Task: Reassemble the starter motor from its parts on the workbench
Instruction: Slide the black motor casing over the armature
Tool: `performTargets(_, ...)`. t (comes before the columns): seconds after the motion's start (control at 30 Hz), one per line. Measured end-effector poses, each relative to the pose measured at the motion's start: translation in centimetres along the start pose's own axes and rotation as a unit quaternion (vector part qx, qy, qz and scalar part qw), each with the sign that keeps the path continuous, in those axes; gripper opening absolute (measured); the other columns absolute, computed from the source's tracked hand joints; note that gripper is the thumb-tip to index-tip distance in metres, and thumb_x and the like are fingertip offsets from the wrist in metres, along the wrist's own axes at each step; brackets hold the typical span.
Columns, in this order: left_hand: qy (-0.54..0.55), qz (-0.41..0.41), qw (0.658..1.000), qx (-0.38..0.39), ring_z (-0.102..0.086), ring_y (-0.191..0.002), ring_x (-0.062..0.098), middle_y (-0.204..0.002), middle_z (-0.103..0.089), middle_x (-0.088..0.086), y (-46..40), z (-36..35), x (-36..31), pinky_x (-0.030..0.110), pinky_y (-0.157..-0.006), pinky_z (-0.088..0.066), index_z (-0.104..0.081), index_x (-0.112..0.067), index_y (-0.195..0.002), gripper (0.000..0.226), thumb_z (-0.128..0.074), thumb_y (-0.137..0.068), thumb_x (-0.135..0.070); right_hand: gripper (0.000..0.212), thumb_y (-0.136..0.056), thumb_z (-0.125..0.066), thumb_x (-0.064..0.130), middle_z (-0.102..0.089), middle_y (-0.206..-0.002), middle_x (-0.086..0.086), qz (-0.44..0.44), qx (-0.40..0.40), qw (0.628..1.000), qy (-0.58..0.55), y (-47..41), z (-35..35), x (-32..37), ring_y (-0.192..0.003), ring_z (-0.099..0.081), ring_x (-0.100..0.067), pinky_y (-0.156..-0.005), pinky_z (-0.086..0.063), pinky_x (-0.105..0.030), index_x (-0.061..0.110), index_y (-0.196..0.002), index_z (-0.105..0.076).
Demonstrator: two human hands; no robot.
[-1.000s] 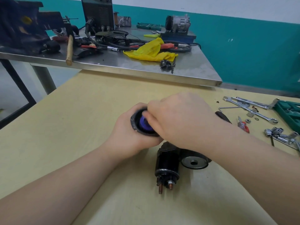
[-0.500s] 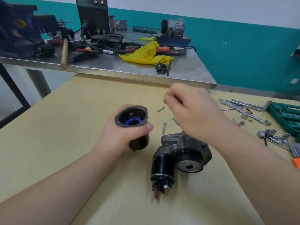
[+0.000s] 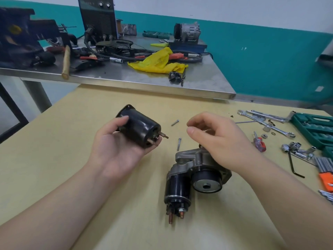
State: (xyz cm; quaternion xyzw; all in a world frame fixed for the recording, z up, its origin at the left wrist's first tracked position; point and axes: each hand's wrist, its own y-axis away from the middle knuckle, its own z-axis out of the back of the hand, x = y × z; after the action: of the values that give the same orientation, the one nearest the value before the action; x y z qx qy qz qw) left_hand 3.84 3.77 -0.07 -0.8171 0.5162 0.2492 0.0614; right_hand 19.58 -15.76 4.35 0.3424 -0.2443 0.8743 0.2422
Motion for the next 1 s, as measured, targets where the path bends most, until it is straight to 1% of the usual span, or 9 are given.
performTargets(0.1,-0.023,0.0,1.0,-0.005,-0.072,-0.121,0.046,-0.132,-0.073,0.023,0.0,-0.6,0.5,0.073,-0.097,-0.053,-0.058,-0.005,-0.139,0.05,-0.067,-0.092,-0.018,0.011,-0.096,-0.072,0.038,-0.072,-0.103,0.024,-0.002,-0.039,0.998,-0.058,0.8,0.0,0.4,-0.099,-0.069,-0.003,-0.091,-0.058,-0.04,0.041,-0.106,-0.07)
performTargets(0.2,-0.012,0.021,0.999,0.028,-0.065,-0.131,0.047,-0.143,-0.065,0.028,0.3,-1.5,0.9,0.064,-0.098,-0.058,-0.05,0.001,-0.151,0.068,-0.067,-0.095,-0.033,0.032,-0.087,-0.071,0.045,-0.07,-0.112,0.025,0.023,-0.025,0.996,-0.082,1.9,-0.6,1.5,-0.11,-0.065,-0.001,-0.091,-0.053,-0.03,0.043,-0.118,-0.065)
performTargets(0.33,0.01,0.066,0.993,0.094,-0.063,-0.137,0.039,-0.152,-0.057,0.03,1.2,-2.6,1.4,0.051,-0.1,-0.061,-0.048,0.006,-0.154,0.087,-0.077,-0.088,-0.042,0.068,-0.082,-0.076,0.058,-0.055,-0.129,0.029,0.071,0.01,0.997,0.04,3.1,-1.7,3.2,-0.12,-0.052,0.003,-0.094,-0.044,-0.02,0.049,-0.142,-0.046)
performTargets(0.53,-0.113,0.025,0.987,0.107,-0.077,-0.116,0.026,-0.128,-0.077,0.015,2.5,-3.7,3.2,0.035,-0.086,-0.065,-0.081,-0.009,-0.122,0.054,-0.075,-0.085,-0.047,0.071,-0.082,-0.076,0.064,-0.052,-0.122,0.029,0.068,-0.041,0.994,0.072,4.5,-1.8,4.4,-0.116,-0.049,0.011,-0.085,-0.042,-0.012,0.052,-0.141,-0.039)
performTargets(0.67,-0.261,-0.041,0.96,0.092,-0.079,-0.106,0.03,-0.117,-0.078,0.021,3.3,-5.8,4.4,0.033,-0.083,-0.064,-0.077,-0.004,-0.122,0.054,-0.08,-0.084,-0.042,0.079,-0.073,-0.079,0.064,-0.06,-0.122,0.024,0.028,-0.071,0.997,0.0,5.6,-1.7,3.9,-0.113,-0.058,0.005,-0.086,-0.049,-0.021,0.05,-0.142,-0.044)
performTargets(0.73,-0.367,-0.102,0.918,0.114,-0.079,-0.104,0.033,-0.114,-0.079,0.02,3.6,-7.3,4.9,0.034,-0.081,-0.064,-0.072,-0.003,-0.125,0.052,-0.084,-0.084,-0.033,0.069,-0.075,-0.083,0.052,-0.069,-0.119,0.018,0.034,-0.113,0.991,-0.059,5.7,-1.2,3.9,-0.11,-0.066,-0.003,-0.087,-0.056,-0.03,0.047,-0.137,-0.053)
performTargets(0.83,-0.535,-0.17,0.805,0.193,-0.078,-0.11,0.019,-0.116,-0.082,0.002,3.6,-10.2,4.0,0.028,-0.087,-0.062,-0.075,-0.021,-0.126,0.047,-0.087,-0.084,-0.037,0.056,-0.072,-0.085,0.037,-0.076,-0.108,0.013,0.031,-0.157,0.969,-0.187,5.9,-0.2,3.3,-0.098,-0.074,-0.007,-0.077,-0.062,-0.029,0.039,-0.124,-0.064)
performTargets(0.93,-0.62,-0.117,0.732,0.258,-0.073,-0.111,-0.003,-0.121,-0.079,-0.019,2.3,-12.1,2.1,0.023,-0.09,-0.059,-0.076,-0.037,-0.127,0.043,-0.073,-0.09,-0.058,0.044,-0.07,-0.082,0.036,-0.074,-0.093,-0.005,0.019,-0.197,0.928,-0.316,6.4,0.9,2.0,-0.082,-0.073,-0.029,-0.065,-0.063,-0.042,0.029,-0.112,-0.068)
performTargets(1.0,-0.706,-0.083,0.674,0.203,-0.069,-0.101,-0.016,-0.114,-0.075,-0.033,0.6,-11.8,1.5,0.026,-0.084,-0.052,-0.075,-0.054,-0.118,0.048,-0.069,-0.079,-0.082,0.036,-0.074,-0.079,0.034,-0.069,-0.084,-0.01,0.008,-0.205,0.898,-0.389,6.4,1.7,0.6,-0.069,-0.065,-0.039,-0.053,-0.053,-0.046,0.019,-0.105,-0.067)
